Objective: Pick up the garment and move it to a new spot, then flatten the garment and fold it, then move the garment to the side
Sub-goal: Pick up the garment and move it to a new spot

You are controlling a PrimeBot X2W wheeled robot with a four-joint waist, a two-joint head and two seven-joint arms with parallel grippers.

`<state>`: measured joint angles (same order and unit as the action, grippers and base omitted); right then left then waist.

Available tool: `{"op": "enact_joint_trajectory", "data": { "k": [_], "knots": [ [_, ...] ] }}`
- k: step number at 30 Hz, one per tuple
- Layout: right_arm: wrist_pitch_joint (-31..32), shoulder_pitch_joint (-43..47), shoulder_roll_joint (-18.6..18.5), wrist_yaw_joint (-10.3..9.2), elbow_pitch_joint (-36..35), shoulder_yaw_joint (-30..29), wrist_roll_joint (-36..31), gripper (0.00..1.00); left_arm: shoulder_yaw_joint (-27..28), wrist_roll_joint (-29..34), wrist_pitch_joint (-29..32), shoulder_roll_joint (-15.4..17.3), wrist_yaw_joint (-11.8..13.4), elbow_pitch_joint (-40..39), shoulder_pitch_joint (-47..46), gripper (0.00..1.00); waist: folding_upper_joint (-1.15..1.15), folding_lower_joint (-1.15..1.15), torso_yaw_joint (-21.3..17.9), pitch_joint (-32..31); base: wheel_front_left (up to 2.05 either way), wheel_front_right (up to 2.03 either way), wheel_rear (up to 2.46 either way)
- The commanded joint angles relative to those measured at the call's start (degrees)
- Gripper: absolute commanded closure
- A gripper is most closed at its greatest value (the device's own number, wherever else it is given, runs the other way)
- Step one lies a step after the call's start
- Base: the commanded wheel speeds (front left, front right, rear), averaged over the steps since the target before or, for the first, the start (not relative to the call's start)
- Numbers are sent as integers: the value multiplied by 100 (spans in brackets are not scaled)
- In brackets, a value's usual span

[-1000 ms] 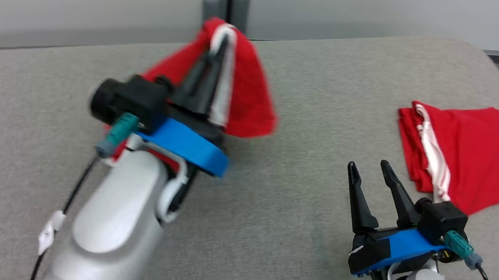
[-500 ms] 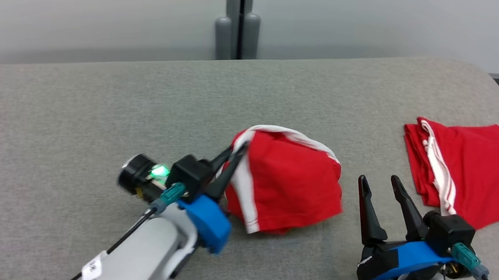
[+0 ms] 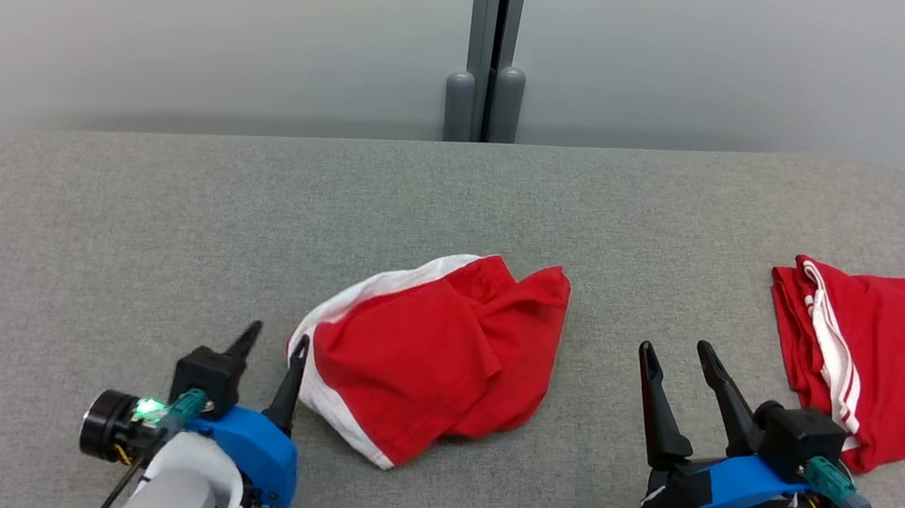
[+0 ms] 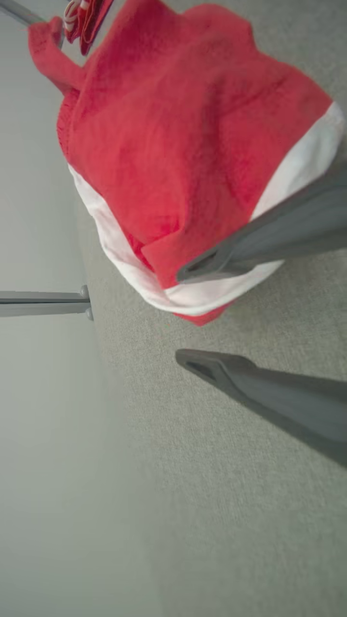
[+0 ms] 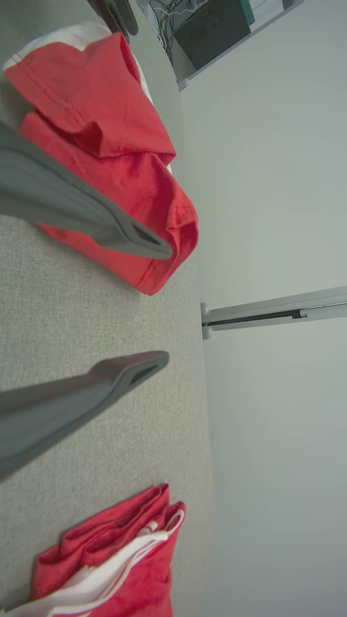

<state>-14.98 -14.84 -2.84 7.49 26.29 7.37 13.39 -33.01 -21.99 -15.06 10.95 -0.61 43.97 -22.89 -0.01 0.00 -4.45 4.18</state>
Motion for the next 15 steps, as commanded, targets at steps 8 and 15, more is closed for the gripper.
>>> {"op": "enact_joint_trajectory", "data": {
  "k": [8,15],
  "knots": [
    [-30,167,-18,0,-28,85,70,0,1594,79,-14,-225,749,-1408,1187,0,1,0,-33,-164,0,0,0],
    [-30,264,-16,0,-7,175,59,0,2111,585,-14,-471,565,-1748,1741,0,1,0,75,-217,0,0,0]
  ]
}}
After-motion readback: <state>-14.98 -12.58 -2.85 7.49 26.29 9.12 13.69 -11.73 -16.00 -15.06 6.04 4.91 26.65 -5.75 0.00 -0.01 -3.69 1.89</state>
